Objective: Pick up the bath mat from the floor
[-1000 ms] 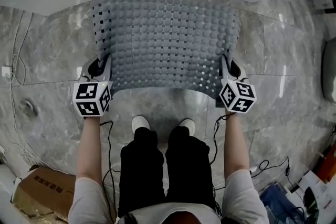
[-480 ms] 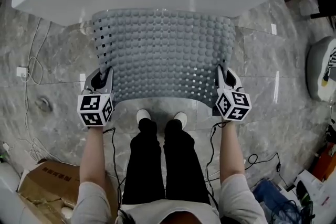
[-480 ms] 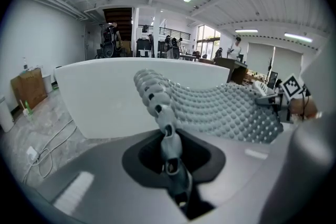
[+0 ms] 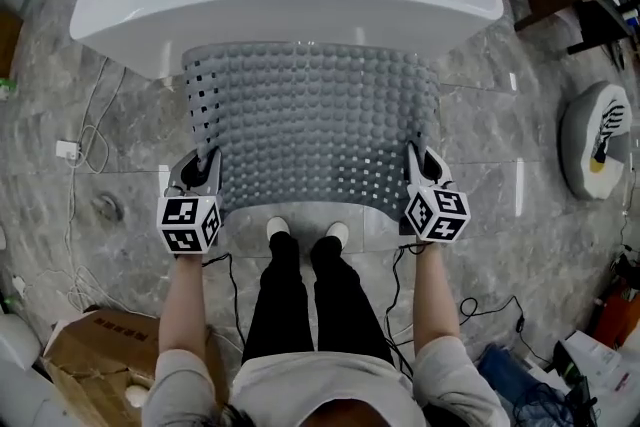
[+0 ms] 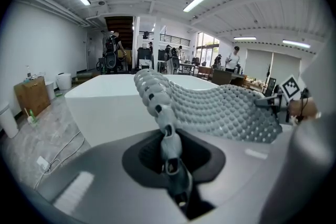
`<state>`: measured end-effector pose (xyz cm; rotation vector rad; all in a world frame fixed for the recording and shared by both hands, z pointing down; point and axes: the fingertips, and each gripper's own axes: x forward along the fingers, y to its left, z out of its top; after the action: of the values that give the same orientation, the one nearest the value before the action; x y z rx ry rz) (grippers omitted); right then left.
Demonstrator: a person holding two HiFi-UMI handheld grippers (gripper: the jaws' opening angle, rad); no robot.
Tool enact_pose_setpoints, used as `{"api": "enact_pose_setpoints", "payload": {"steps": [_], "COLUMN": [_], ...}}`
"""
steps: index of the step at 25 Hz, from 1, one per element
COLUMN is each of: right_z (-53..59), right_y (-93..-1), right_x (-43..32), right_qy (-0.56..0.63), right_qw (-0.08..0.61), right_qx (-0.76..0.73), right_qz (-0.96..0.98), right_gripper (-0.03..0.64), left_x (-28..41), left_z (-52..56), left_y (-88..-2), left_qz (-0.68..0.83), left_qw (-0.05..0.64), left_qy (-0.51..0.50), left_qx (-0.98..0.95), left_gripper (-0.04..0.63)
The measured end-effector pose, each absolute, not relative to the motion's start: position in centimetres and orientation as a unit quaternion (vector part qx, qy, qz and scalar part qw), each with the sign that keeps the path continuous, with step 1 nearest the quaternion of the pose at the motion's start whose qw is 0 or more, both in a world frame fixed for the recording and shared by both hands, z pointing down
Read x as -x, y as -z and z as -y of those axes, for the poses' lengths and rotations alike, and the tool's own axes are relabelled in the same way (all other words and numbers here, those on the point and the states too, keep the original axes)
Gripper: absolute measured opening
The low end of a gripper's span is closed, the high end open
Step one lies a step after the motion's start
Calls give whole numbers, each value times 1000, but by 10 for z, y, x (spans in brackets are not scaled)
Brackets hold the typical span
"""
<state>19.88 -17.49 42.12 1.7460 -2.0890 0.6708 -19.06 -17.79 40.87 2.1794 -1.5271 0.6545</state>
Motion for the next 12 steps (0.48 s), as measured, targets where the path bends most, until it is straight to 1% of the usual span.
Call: {"api": "enact_pose_setpoints", "payload": {"steps": [5, 12], "right_z": [166, 147], "right_y": [-349, -275], "right_x": [-213, -217], "right_qy": [-231, -214], "right_qw": [162, 155], "right_qx": [-614, -615], "right_qz": [737, 743], "right_gripper": [38, 38], "left_x": [171, 158], "left_z": [168, 150], "left_y": [-339, -268], "left_qz": [543, 542], "left_qw": [194, 177], "left_qy": [-227, -217], "left_qx": [-785, -792], "left_gripper": [48, 46]}}
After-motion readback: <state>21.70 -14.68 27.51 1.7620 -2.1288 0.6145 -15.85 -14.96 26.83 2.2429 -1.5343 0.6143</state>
